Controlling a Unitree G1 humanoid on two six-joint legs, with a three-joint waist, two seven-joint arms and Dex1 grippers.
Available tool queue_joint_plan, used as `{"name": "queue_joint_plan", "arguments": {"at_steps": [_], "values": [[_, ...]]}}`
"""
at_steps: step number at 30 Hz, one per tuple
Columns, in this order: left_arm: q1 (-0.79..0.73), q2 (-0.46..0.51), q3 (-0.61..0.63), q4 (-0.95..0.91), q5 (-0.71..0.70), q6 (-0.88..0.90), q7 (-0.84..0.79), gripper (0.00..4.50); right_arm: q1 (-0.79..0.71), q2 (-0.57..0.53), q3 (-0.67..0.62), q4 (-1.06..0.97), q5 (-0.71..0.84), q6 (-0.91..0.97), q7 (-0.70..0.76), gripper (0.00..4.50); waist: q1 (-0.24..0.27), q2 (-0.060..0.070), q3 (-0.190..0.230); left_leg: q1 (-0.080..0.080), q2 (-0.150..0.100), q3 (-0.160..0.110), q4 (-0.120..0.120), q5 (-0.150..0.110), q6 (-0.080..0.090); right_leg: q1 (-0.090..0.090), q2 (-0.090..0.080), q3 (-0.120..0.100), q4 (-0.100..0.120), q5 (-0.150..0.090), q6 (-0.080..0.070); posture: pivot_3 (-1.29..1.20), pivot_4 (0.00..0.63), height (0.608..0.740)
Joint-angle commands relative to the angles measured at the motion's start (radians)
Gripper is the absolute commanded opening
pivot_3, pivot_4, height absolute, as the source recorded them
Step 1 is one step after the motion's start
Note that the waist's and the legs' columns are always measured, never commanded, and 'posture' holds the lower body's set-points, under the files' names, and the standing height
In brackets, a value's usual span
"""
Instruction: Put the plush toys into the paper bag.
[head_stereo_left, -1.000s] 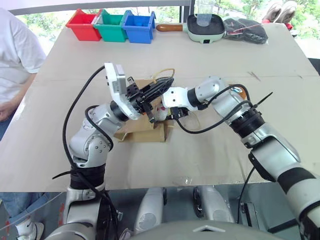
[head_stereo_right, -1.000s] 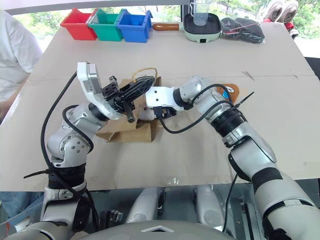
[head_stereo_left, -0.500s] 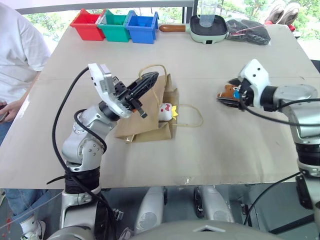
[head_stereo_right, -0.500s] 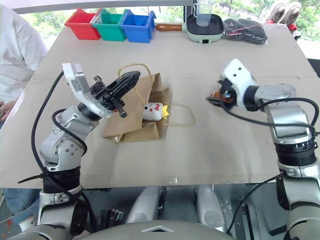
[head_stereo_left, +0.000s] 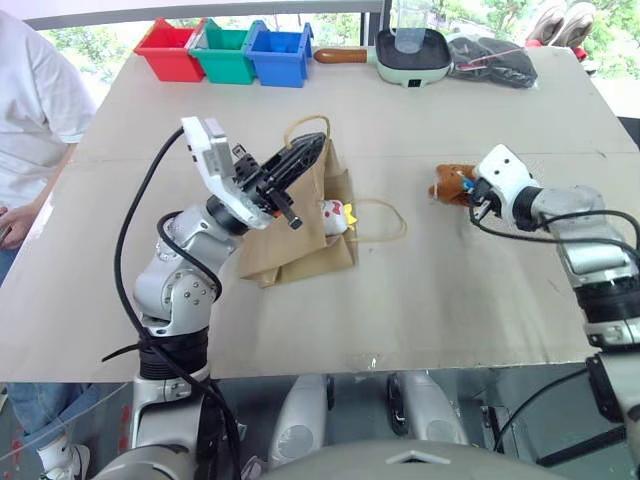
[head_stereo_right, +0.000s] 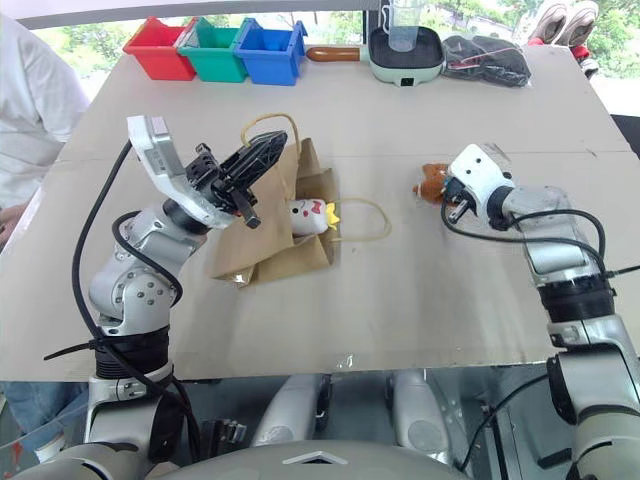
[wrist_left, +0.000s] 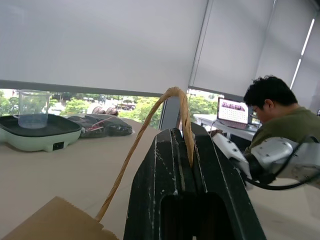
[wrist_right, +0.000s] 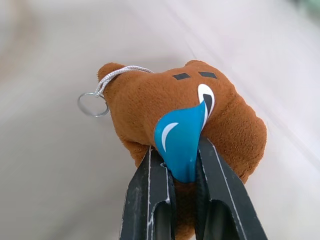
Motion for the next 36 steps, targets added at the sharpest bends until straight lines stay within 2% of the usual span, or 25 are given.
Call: {"name": "queue_joint_plan", "arguments": {"at_steps": [1,4,7,11,13,16,17,21,22,29,36], "values": [[-0.024,0.004,0.006,-0.016,-0.035,0.010,-0.010,0.00,-0.017,0.005,0.028,-0.189,0.020,-0.080,0.048,0.02,-0.003,0.000,0.000,0.000,0.000,-0.001,0.000,0.000,0.000,0.000,0.000,0.000,0.000,0.000,0.000,0.00,0.150,0.740],[-0.047,-0.003,-0.006,0.001,-0.031,0.016,-0.017,0.00,-0.060,0.073,0.151,-0.234,-0.019,-0.116,0.078,0.02,-0.005,0.000,0.000,0.001,0.000,-0.001,0.000,0.000,0.000,0.000,0.001,0.000,0.001,0.000,0.000,0.00,0.150,0.740],[-0.069,-0.009,-0.013,0.016,-0.025,0.019,-0.027,0.00,-0.119,0.138,0.252,-0.179,-0.067,-0.179,0.105,0.02,-0.001,0.000,0.000,0.000,0.000,-0.001,0.000,0.000,0.000,0.000,0.001,-0.002,0.001,0.000,0.000,0.00,0.150,0.740],[-0.085,-0.010,-0.023,0.031,-0.020,0.020,-0.045,0.00,-0.229,0.231,0.338,0.005,-0.128,-0.308,0.112,0.02,0.004,0.000,0.000,0.000,-0.001,-0.002,0.001,0.001,-0.001,0.000,-0.001,-0.001,0.000,0.000,0.000,0.00,0.150,0.740],[-0.068,-0.004,-0.048,0.023,-0.001,0.014,-0.070,0.00,-0.318,0.318,0.383,0.183,-0.155,-0.404,0.118,0.02,0.002,0.000,0.000,0.000,-0.001,-0.002,0.001,0.002,-0.004,0.000,-0.001,-0.002,0.000,0.000,0.000,0.00,0.150,0.740],[-0.031,-0.004,-0.060,0.004,0.012,0.004,-0.078,0.00,-0.398,0.402,0.408,0.372,-0.155,-0.526,0.167,0.98,-0.006,0.000,0.000,0.001,-0.001,-0.001,0.000,0.002,-0.004,0.000,0.000,0.000,0.001,0.000,0.000,0.00,0.150,0.740],[-0.021,-0.003,-0.059,0.000,0.020,-0.004,-0.075,0.00,-0.405,0.412,0.405,0.406,-0.155,-0.563,0.175,1.50,-0.005,0.000,0.000,0.001,0.000,-0.001,-0.001,0.003,-0.005,0.000,0.001,-0.002,0.001,0.000,0.000,0.00,0.150,0.740],[0.020,0.002,-0.037,-0.013,0.043,-0.032,-0.052,0.00,-0.402,0.429,0.388,0.465,-0.151,-0.624,0.183,3.23,0.003,0.000,0.000,0.000,0.000,-0.003,-0.001,0.003,-0.005,0.000,0.000,-0.003,0.000,0.000,0.000,0.00,0.150,0.740],[0.035,0.001,-0.020,-0.017,0.043,-0.044,-0.043,0.00,-0.382,0.427,0.376,0.458,-0.135,-0.616,0.189,3.53,0.002,0.000,0.000,-0.001,0.000,-0.004,-0.001,0.003,-0.005,-0.001,-0.001,-0.002,-0.001,0.000,0.000,0.00,0.150,0.740],[0.064,-0.017,0.024,-0.023,0.025,-0.092,-0.030,0.00,-0.265,0.357,0.268,0.284,-0.047,-0.425,0.205,3.53,0.008,0.000,0.000,0.000,-0.001,-0.005,-0.001,0.002,-0.003,0.000,-0.001,-0.002,0.001,0.000,0.000,0.00,0.150,0.740],[-0.007,-0.047,0.037,0.037,-0.012,-0.114,-0.043,0.00,-0.141,0.168,0.121,-0.060,0.070,-0.062,0.229,3.53,0.010,0.000,0.000,0.000,-0.001,-0.005,0.000,0.001,-0.002,0.000,-0.001,-0.002,0.001,0.000,0.000,0.00,0.150,0.740]]}}
